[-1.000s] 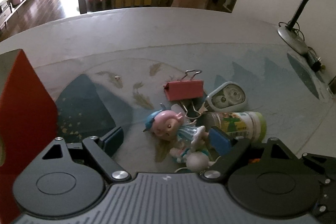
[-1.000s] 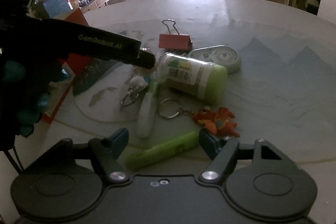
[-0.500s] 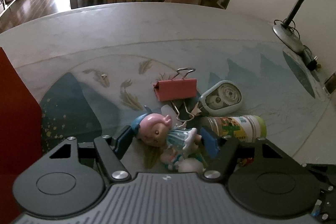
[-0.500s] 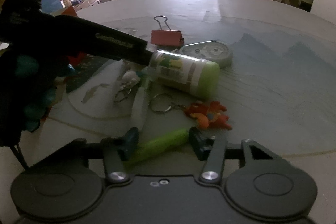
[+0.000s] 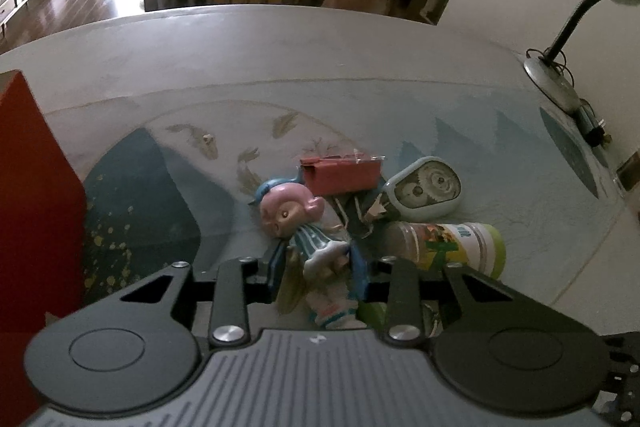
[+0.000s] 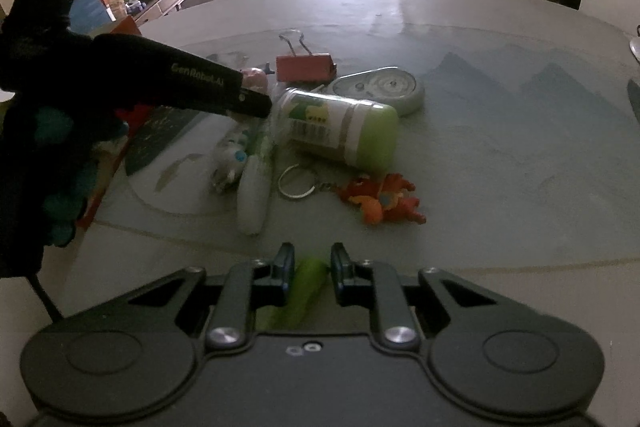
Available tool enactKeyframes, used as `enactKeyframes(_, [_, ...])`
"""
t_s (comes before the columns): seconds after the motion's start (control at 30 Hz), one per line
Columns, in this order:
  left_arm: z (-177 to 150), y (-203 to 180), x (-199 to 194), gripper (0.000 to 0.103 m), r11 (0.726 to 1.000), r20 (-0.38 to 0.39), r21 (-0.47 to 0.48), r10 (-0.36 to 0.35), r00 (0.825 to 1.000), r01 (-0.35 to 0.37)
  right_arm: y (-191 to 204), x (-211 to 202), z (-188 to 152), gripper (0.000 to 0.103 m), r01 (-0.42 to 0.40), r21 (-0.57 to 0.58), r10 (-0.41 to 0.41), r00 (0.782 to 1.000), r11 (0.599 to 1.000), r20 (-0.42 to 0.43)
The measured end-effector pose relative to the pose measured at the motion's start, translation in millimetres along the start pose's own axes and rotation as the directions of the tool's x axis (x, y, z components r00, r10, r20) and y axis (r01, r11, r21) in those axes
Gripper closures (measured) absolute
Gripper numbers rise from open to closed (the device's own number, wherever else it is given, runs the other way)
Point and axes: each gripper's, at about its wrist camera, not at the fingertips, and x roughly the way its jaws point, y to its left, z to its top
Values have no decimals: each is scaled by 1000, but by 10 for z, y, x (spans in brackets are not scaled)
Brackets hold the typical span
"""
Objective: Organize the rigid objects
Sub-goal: 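Grasp the figurine with the left gripper while the right gripper grasps the green marker, then carry the figurine and green highlighter into the cardboard box and open both grippers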
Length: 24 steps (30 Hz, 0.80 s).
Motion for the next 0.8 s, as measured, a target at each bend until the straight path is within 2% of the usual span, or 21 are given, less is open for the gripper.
enactKeyframes(0.4, [-74,106,-223,70,997,7,-77,4,1000,-3,-11,-153,-56,85,-24,21,23,1000,1000,11])
enactKeyframes(0.8, [-218,86,-630,70,993,24,-102,-52,998,54,-38,-431,-36,86,-60,73,55,997,996,57])
